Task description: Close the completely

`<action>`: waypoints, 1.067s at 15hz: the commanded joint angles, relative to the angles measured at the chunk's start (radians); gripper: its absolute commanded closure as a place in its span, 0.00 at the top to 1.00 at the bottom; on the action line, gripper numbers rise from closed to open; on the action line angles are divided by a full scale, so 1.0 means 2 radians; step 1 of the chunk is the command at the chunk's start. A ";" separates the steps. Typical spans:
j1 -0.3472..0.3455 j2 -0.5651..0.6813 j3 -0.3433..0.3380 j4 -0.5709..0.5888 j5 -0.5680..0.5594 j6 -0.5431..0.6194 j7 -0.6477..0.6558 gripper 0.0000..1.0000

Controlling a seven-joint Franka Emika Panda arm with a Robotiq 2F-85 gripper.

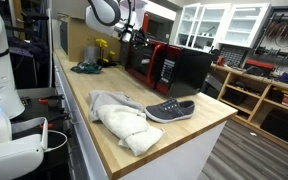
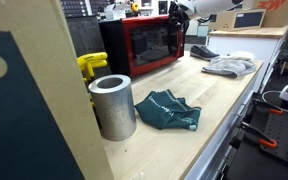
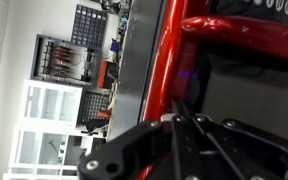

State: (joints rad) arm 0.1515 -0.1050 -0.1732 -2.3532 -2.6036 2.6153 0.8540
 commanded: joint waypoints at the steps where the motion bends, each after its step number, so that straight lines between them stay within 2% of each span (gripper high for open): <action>1: -0.028 0.046 0.022 0.057 0.002 0.002 0.001 0.00; 2: -0.034 0.052 0.025 0.065 0.002 0.003 0.002 0.00; 3: -0.015 0.052 0.005 0.064 0.000 0.004 0.003 0.00; 5: -0.028 0.049 -0.002 0.057 0.000 0.030 0.021 0.00; 6: -0.051 0.037 0.012 0.051 0.035 0.077 0.010 0.00; 7: -0.037 0.030 -0.005 0.047 0.050 0.099 0.007 0.00; 8: -0.045 0.023 -0.006 0.045 0.080 0.128 -0.009 0.00; 9: -0.050 0.020 -0.011 0.043 0.116 0.155 -0.027 0.26; 10: -0.058 0.019 -0.017 0.040 0.160 0.178 -0.054 0.27; 11: -0.081 0.021 -0.005 0.038 0.213 0.199 -0.088 0.34; 14: -0.106 0.033 -0.009 0.022 0.352 0.241 -0.164 0.56; 16: -0.114 0.048 -0.005 0.007 0.444 0.242 -0.207 0.70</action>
State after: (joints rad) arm -0.0461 -0.0442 -0.1978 -2.3101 -1.9089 3.0731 0.5382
